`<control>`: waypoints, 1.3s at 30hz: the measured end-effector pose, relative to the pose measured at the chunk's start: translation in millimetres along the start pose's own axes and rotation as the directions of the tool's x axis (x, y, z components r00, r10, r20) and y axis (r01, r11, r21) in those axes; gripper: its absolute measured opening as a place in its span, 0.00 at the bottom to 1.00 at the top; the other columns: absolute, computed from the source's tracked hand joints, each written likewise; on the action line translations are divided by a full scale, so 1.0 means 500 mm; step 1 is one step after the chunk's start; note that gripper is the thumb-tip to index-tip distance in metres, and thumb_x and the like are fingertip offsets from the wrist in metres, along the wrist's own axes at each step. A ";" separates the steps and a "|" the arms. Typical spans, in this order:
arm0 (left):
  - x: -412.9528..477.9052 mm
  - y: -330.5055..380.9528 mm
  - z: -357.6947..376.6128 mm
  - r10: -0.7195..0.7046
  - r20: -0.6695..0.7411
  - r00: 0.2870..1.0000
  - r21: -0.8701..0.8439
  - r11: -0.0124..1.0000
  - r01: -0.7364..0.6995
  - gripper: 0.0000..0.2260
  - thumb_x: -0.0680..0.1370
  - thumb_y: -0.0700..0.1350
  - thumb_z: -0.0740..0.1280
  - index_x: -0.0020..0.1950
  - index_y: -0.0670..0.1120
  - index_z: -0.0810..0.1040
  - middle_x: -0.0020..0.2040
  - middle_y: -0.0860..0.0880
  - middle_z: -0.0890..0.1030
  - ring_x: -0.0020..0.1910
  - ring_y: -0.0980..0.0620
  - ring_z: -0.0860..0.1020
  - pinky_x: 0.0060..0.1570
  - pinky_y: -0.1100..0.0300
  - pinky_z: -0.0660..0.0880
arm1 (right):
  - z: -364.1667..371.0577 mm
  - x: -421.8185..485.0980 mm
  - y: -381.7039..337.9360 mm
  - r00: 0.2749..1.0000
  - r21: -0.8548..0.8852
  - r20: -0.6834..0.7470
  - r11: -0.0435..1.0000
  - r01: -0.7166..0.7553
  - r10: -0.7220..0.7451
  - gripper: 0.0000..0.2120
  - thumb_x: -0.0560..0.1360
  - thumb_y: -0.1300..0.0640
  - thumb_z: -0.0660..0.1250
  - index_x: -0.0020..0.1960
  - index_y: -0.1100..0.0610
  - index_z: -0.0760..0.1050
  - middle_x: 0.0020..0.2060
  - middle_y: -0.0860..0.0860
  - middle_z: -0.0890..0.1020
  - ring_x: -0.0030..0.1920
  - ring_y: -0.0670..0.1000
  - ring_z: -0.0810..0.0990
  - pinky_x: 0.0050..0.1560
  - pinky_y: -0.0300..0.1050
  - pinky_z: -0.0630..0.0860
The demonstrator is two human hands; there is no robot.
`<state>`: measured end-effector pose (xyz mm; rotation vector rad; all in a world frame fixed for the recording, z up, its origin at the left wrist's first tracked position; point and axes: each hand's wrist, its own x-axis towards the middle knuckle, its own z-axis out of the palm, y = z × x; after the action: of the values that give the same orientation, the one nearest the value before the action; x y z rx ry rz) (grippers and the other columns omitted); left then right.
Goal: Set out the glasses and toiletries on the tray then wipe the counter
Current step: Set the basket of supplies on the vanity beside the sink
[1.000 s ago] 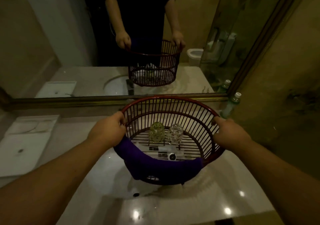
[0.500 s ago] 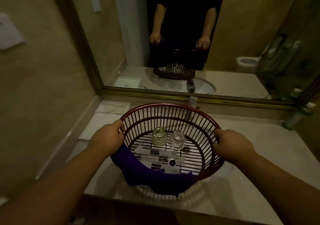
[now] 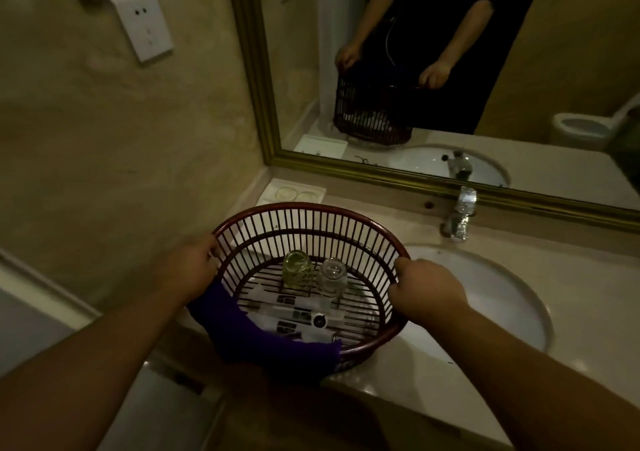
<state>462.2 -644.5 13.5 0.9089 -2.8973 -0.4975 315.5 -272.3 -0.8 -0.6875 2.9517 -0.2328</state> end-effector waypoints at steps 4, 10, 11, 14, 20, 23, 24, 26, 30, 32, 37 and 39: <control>0.021 -0.065 -0.006 -0.044 0.040 0.998 0.017 0.999 0.043 0.07 0.79 0.40 0.63 0.51 0.53 0.74 0.39 0.50 0.76 0.36 0.51 0.75 0.30 0.59 0.66 | 0.028 0.022 -0.057 0.999 0.018 0.003 0.999 0.035 -0.035 0.08 0.69 0.47 0.61 0.47 0.47 0.71 0.34 0.45 0.70 0.36 0.50 0.74 0.33 0.44 0.72; 0.048 -0.131 0.000 -0.069 0.066 0.995 0.040 0.997 0.066 0.07 0.79 0.41 0.62 0.52 0.53 0.75 0.43 0.48 0.78 0.38 0.50 0.76 0.33 0.57 0.70 | 0.047 0.049 -0.103 0.998 0.008 -0.034 0.998 0.062 -0.062 0.05 0.69 0.47 0.60 0.44 0.46 0.68 0.32 0.43 0.69 0.32 0.47 0.70 0.27 0.39 0.61; 0.053 -0.136 0.001 -0.070 0.065 0.995 0.046 0.997 0.067 0.07 0.79 0.42 0.62 0.53 0.52 0.75 0.45 0.47 0.79 0.39 0.50 0.76 0.34 0.57 0.70 | 0.049 0.052 -0.109 0.997 0.009 -0.040 0.998 0.061 -0.061 0.04 0.69 0.48 0.60 0.43 0.45 0.67 0.31 0.43 0.69 0.32 0.47 0.70 0.27 0.39 0.61; 0.072 -0.139 -0.001 -0.063 0.060 0.996 0.074 0.996 0.058 0.07 0.80 0.42 0.62 0.55 0.51 0.75 0.49 0.45 0.80 0.42 0.49 0.76 0.38 0.55 0.72 | 0.055 0.059 -0.123 0.998 0.007 -0.053 0.999 0.041 -0.040 0.04 0.69 0.48 0.60 0.42 0.47 0.68 0.32 0.44 0.71 0.33 0.49 0.73 0.29 0.41 0.66; 0.127 -0.136 -0.024 -0.023 0.015 1.000 0.196 0.980 0.019 0.06 0.80 0.42 0.63 0.56 0.48 0.75 0.50 0.44 0.79 0.42 0.48 0.74 0.39 0.55 0.69 | 0.072 0.073 -0.158 0.999 0.050 -0.041 0.999 0.005 -0.003 0.06 0.70 0.48 0.60 0.45 0.49 0.71 0.34 0.46 0.73 0.35 0.50 0.75 0.33 0.44 0.70; 0.146 -0.137 -0.031 -0.035 0.014 0.999 0.270 0.962 0.030 0.09 0.78 0.40 0.64 0.58 0.48 0.75 0.51 0.44 0.78 0.44 0.47 0.75 0.42 0.54 0.73 | 0.080 0.081 -0.178 0.999 0.067 -0.042 0.998 -0.019 0.022 0.10 0.72 0.49 0.61 0.51 0.50 0.74 0.35 0.46 0.73 0.37 0.51 0.76 0.34 0.44 0.70; 0.152 -0.138 -0.032 -0.022 0.012 1.000 0.293 0.956 0.017 0.10 0.77 0.39 0.64 0.58 0.46 0.75 0.51 0.43 0.78 0.45 0.46 0.76 0.43 0.52 0.75 | 0.083 0.083 -0.183 0.998 0.066 -0.049 0.997 -0.027 0.030 0.11 0.71 0.48 0.61 0.52 0.50 0.75 0.35 0.46 0.72 0.37 0.51 0.76 0.33 0.44 0.69; 0.159 -0.141 -0.035 0.007 0.000 1.000 0.321 0.947 -0.007 0.12 0.76 0.36 0.64 0.59 0.44 0.75 0.51 0.42 0.77 0.46 0.45 0.76 0.45 0.50 0.77 | 0.088 0.084 -0.192 0.997 0.069 -0.061 0.997 -0.038 0.042 0.13 0.71 0.48 0.60 0.53 0.50 0.75 0.34 0.45 0.70 0.36 0.51 0.74 0.32 0.43 0.68; 0.158 -0.143 -0.034 0.045 -0.021 0.999 0.358 0.933 -0.034 0.16 0.75 0.35 0.65 0.63 0.43 0.72 0.51 0.40 0.76 0.40 0.47 0.71 0.38 0.53 0.73 | 0.091 0.085 -0.212 0.995 0.084 -0.077 0.995 -0.054 0.060 0.15 0.72 0.47 0.59 0.55 0.49 0.76 0.37 0.46 0.73 0.36 0.51 0.76 0.33 0.43 0.71; 0.152 -0.139 -0.031 0.065 -0.021 0.998 0.386 0.921 -0.052 0.19 0.77 0.37 0.64 0.67 0.43 0.69 0.54 0.39 0.75 0.40 0.46 0.73 0.35 0.52 0.73 | 0.087 0.088 -0.217 0.995 0.086 -0.071 0.994 -0.065 0.071 0.16 0.72 0.46 0.59 0.56 0.49 0.76 0.37 0.46 0.73 0.37 0.51 0.76 0.33 0.43 0.71; 0.151 -0.128 -0.012 0.159 -0.026 0.987 0.487 0.864 -0.127 0.27 0.77 0.46 0.65 0.75 0.44 0.63 0.60 0.37 0.73 0.53 0.39 0.74 0.45 0.48 0.75 | 0.082 0.091 -0.215 0.997 0.023 -0.066 0.999 -0.043 0.044 0.17 0.72 0.44 0.56 0.55 0.49 0.76 0.36 0.46 0.71 0.36 0.49 0.74 0.31 0.43 0.68; 0.161 -0.127 -0.001 0.155 -0.032 0.987 0.484 0.867 -0.120 0.30 0.77 0.50 0.65 0.77 0.45 0.62 0.65 0.35 0.71 0.59 0.37 0.72 0.53 0.46 0.74 | 0.081 0.095 -0.210 0.996 -0.047 -0.094 0.999 -0.004 0.000 0.19 0.72 0.41 0.55 0.56 0.49 0.75 0.39 0.48 0.74 0.41 0.51 0.75 0.35 0.45 0.72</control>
<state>430.7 -739.2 -9.1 0.7263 -3.0382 0.2829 323.7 -391.7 -25.8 -0.6979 3.0569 -0.2007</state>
